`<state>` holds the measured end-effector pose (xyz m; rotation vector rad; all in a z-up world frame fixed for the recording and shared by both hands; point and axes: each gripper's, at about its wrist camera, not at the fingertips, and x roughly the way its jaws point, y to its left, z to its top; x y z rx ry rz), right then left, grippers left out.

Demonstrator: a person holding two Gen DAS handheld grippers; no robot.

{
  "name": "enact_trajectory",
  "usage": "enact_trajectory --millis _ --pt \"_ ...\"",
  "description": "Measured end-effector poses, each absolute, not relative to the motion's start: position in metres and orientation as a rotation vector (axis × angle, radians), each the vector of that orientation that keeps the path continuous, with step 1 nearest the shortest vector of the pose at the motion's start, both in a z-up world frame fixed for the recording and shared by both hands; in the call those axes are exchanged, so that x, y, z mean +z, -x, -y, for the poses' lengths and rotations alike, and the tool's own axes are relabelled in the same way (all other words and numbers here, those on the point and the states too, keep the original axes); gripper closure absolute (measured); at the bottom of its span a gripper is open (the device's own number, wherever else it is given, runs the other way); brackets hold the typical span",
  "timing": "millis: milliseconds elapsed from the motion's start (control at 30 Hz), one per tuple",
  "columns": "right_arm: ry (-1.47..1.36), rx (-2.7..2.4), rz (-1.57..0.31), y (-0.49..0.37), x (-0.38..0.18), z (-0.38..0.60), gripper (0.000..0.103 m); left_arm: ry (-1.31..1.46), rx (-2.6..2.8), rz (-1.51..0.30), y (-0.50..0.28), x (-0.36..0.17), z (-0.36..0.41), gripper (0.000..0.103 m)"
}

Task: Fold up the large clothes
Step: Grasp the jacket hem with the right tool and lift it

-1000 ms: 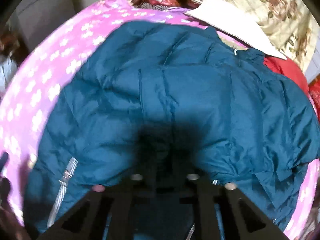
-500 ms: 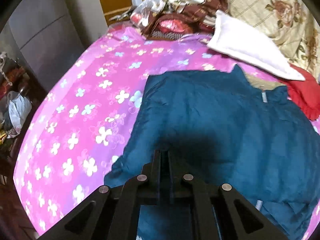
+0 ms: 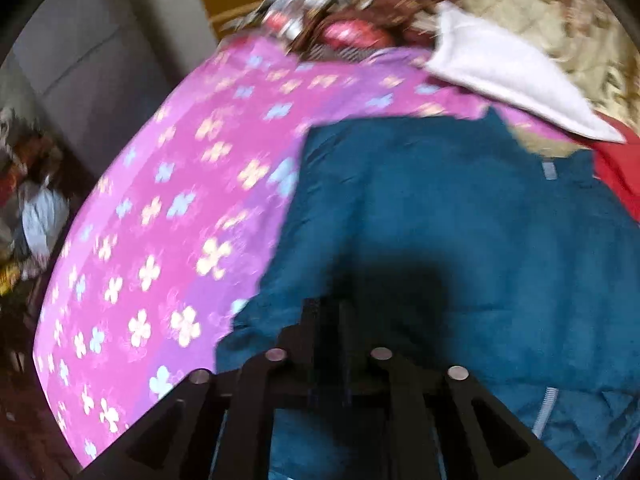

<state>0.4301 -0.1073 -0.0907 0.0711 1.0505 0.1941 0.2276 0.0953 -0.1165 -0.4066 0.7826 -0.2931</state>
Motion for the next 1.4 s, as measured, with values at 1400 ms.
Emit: enact_trajectory --millis 1400 --pt "-0.215 -0.165 -0.631 -0.049 0.01 0.36 0.056 0.349 -0.114 -0.737 -0.138 -0.092 -0.116 0.011"
